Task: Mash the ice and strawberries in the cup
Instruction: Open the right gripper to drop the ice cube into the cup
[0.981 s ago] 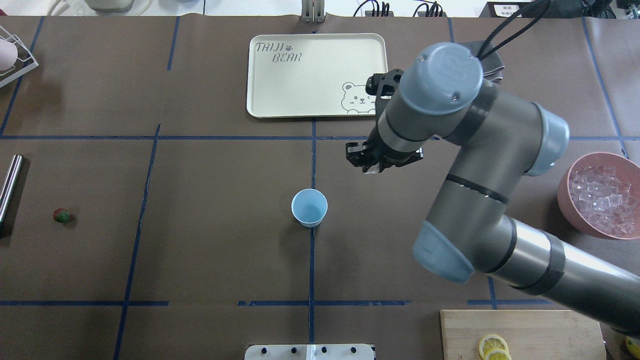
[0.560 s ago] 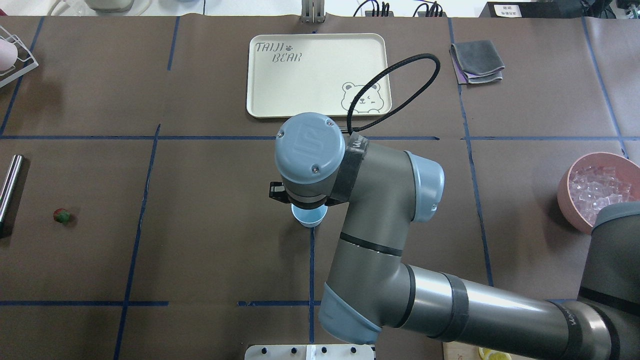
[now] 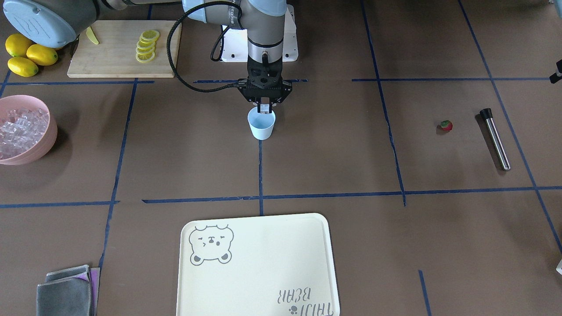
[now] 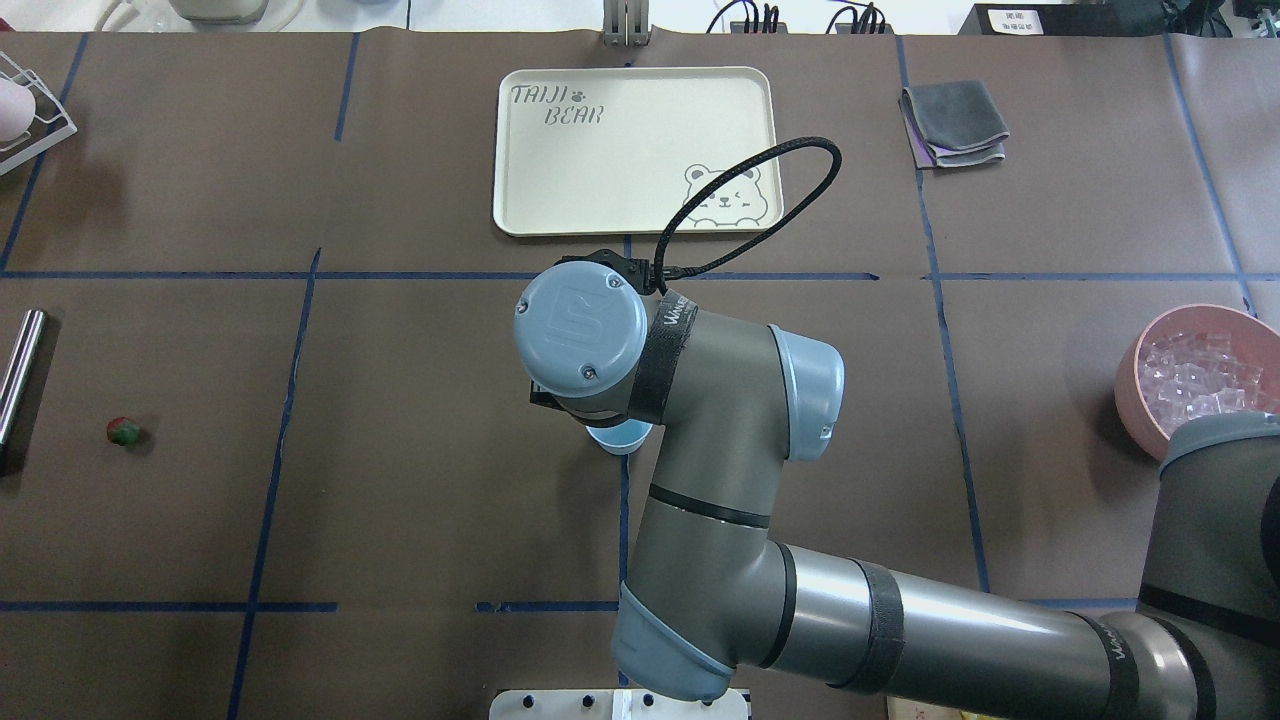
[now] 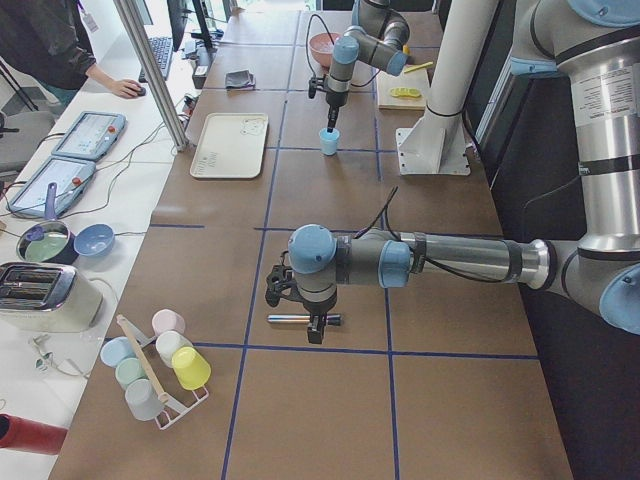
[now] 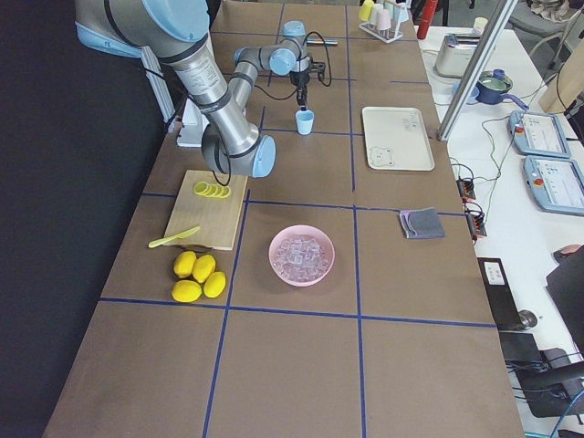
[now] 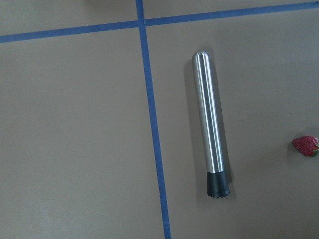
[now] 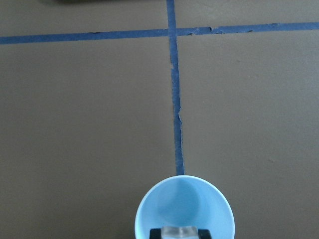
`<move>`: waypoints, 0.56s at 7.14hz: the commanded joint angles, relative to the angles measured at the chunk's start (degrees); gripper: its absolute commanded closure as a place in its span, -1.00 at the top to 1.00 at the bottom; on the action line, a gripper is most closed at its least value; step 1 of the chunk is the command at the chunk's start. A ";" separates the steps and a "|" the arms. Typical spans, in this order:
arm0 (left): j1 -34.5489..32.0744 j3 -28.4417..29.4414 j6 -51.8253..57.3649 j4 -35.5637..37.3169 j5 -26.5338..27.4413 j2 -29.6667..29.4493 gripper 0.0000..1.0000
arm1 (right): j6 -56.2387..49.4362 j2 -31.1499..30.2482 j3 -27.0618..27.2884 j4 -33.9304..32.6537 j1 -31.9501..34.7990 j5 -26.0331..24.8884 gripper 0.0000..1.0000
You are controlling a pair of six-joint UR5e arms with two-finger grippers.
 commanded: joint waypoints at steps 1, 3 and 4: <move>0.00 0.00 0.00 0.00 0.00 0.00 1.00 | 0.88 -0.70 -0.60 0.52 -0.42 -0.22 0.98; 0.00 0.00 0.00 0.00 0.00 0.00 1.00 | 0.89 -1.75 -0.61 3.42 -0.60 -0.13 1.00; 0.00 0.00 0.00 0.00 0.00 0.00 1.00 | 0.72 -1.84 -0.26 3.43 -0.52 -0.04 1.00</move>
